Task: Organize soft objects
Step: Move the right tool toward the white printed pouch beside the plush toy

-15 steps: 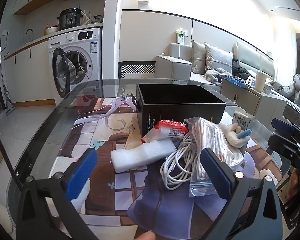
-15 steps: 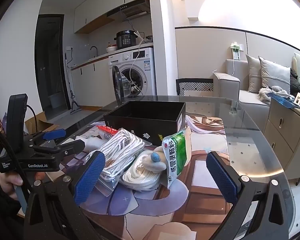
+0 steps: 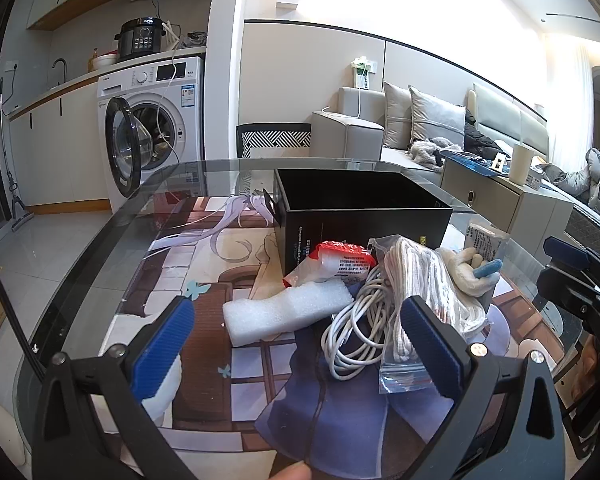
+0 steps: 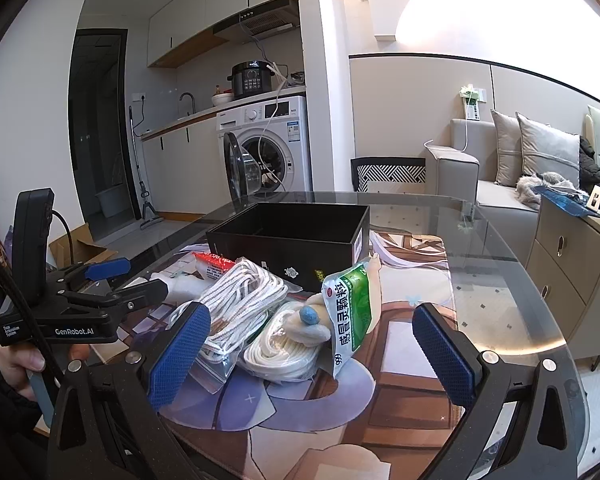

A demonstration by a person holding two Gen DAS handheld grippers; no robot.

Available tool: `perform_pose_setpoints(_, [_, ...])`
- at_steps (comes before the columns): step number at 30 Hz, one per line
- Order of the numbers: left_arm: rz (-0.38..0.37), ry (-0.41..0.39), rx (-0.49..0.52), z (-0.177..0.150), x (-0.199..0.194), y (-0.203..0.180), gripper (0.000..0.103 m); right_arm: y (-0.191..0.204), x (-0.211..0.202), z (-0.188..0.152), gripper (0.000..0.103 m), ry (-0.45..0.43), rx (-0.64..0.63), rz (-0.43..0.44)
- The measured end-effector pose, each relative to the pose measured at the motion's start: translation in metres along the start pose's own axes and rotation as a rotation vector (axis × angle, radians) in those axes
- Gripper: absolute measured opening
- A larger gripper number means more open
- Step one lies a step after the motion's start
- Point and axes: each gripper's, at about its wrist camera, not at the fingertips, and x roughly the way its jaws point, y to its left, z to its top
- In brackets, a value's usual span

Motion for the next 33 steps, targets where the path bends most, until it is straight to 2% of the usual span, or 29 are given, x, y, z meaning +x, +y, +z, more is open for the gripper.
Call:
perform_pose_setpoints(7, [0.000,0.000,0.000,0.000,0.000,0.000,0.103,0.006,0.004,-0.002,0.103,-0.001,0.007,0.001])
perform_pose_setpoints(19, [0.002,0.007,-0.001,0.000,0.001,0.002,0.103,-0.009,0.003,0.001,0.103,0.004,-0.003,-0.011])
perform_pose_setpoints(25, [-0.003,0.022,0.008,0.004,0.004,0.004,0.103,-0.006,0.008,0.000,0.103,0.036,0.011,-0.030])
perform_pose_setpoints(28, [-0.007,0.029,0.005,0.005,0.006,0.007,0.103,-0.005,0.011,0.002,0.103,0.095,0.006,-0.051])
perform_pose_setpoints(33, [0.000,0.039,-0.010,0.006,0.011,0.012,0.103,-0.012,0.015,0.002,0.103,0.082,0.032,-0.068])
